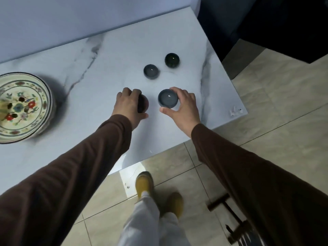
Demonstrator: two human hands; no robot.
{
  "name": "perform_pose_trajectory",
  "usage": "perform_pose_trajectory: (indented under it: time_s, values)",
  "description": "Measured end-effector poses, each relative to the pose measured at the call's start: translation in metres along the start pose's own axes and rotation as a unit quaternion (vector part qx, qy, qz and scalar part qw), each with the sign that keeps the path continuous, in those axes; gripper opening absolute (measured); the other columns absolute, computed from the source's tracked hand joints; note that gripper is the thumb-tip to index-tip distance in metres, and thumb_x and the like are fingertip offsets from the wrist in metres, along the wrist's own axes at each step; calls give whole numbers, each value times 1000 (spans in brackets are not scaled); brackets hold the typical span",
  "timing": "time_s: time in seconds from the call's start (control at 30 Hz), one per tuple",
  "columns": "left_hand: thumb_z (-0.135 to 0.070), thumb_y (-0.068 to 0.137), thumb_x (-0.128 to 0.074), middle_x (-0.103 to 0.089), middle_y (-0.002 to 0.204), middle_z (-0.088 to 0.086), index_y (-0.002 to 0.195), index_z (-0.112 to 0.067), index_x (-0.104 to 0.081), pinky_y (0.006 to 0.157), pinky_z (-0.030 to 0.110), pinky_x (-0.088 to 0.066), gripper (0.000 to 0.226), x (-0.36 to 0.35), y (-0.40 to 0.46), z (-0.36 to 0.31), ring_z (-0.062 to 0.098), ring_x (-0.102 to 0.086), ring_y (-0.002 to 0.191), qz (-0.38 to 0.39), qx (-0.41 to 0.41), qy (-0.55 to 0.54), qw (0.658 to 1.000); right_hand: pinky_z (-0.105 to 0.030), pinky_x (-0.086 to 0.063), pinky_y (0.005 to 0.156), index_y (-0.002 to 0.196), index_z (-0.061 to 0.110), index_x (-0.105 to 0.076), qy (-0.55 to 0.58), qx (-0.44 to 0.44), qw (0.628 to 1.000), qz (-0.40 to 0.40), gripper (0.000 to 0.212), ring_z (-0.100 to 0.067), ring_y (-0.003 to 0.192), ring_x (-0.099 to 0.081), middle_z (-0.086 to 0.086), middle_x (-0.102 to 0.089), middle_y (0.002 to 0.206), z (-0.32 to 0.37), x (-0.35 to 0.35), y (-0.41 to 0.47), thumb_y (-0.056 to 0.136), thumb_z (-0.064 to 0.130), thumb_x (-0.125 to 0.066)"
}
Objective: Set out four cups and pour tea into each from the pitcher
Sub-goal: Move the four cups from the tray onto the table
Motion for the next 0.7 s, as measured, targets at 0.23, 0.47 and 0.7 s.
perform_pose_trajectory:
  time_s: [0.23,0.47,0.7]
  values:
    - [-26,63,-84,-49,125,15,128,-8,-43,94,39,-39,79,-17,41,-19,34,-45,111,-6,5,-35,999,-20,-34,91,129,28,-51,-4,-21,1000,3,63,-7,112,-34,12,-55,119,-27,16,43,73,40,-79]
    - [-32,63,-83,-50,122,13,127,-10,-45,93,39,-40,78,-37,77,-23,33,-44,111,23,16,-46,999,-26,-41,94,121,27,-52,-18,-27,999,24,60,-12,116,-37,10,-55,118,-54,19,90,70,39,-81]
    - [-26,64,-81,-45,122,13,125,-12,-48,95,40,-40,71,-66,103,-32,34,-42,112,26,58,-36,997,-25,-37,94,122,26,-55,-67,12,995,75,65,-19,114,-39,5,-55,117,-89,17,135,65,42,-82]
Point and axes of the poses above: each hand's wrist, its own y-axis towards the middle knuckle, its own x-axis out of the back of the hand, z = x × y, the point moved 8 cm from there along y, towards the middle knuckle
